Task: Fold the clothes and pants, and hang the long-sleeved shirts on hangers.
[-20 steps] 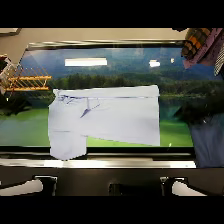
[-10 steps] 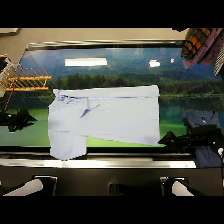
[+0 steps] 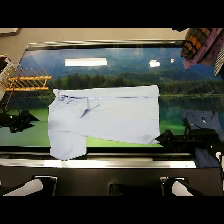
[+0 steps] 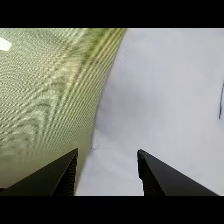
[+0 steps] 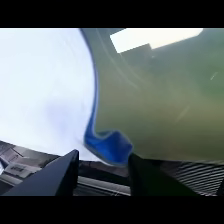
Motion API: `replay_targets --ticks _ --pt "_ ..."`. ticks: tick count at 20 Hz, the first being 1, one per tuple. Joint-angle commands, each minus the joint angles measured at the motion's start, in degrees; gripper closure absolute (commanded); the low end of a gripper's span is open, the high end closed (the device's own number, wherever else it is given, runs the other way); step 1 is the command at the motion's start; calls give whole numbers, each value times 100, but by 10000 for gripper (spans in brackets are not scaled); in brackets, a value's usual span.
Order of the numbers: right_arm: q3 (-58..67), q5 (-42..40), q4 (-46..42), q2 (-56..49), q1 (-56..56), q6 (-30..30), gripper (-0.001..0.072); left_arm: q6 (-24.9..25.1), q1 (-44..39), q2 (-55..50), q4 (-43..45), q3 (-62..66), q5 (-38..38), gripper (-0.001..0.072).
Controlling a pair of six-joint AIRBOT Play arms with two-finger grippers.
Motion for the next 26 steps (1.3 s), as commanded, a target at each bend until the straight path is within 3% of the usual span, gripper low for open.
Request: replay_targets --ticks 1,3,5,6,14,22,26 --pt "-31 243 50 -7 2 -11 334 293 7 -4 -131 -175 31 265" --pt "-31 232 160 -7 2 -26 410 374 7 -2 -240 -474 125 266" --pt "-28 168 323 -4 2 -190 646 389 7 -2 -240 -793 306 266" --pt "-28 144 343 -4 2 -223 682 431 7 -2 -240 -925 374 266" --pt "-28 -216 358 0 2 -229 682 673 7 -17 -393 -1370 1005 266" --pt "-28 -437 417 2 2 -238 682 955 -33 -542 -953 -1373 1062 274" --pt "-28 -542 686 74 2 -457 683 1001 -275 -599 -973 -1366 1049 691"
